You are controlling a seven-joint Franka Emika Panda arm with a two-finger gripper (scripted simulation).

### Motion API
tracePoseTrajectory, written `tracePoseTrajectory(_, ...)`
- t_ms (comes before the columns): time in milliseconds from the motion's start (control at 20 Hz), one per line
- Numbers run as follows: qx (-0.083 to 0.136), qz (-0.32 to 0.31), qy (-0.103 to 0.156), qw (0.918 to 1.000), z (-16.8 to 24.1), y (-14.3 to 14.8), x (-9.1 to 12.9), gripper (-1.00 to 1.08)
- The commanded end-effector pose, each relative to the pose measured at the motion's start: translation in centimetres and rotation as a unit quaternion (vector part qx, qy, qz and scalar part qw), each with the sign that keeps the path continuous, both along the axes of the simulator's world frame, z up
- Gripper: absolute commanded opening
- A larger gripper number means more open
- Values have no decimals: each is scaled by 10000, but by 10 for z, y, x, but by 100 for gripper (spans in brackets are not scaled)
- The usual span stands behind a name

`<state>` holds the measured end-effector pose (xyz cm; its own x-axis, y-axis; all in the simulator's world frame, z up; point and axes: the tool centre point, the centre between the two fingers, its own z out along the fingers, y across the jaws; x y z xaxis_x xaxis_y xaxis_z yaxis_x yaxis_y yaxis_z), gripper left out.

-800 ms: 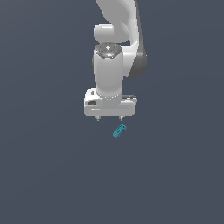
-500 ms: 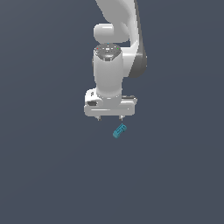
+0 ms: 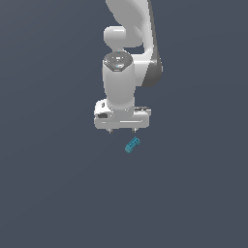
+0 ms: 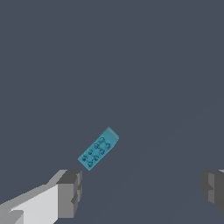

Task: Pick up the object and move it to a goal position.

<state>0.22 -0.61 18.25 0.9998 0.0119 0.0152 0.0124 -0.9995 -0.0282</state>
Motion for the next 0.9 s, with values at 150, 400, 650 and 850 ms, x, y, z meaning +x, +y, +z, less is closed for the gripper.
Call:
tracePoseTrajectory(150, 4, -159, 12, 9999, -5, 3, -1, 100)
tracePoseTrajectory(400, 6, -461, 27, 9989, -14, 8, -2, 100)
tracePoseTrajectory(650, 5, -907, 50, 9959, -27, 15, -4, 100)
tracePoseTrajectory(850, -1, -1361, 72, 9907, -40, 21, -7, 100)
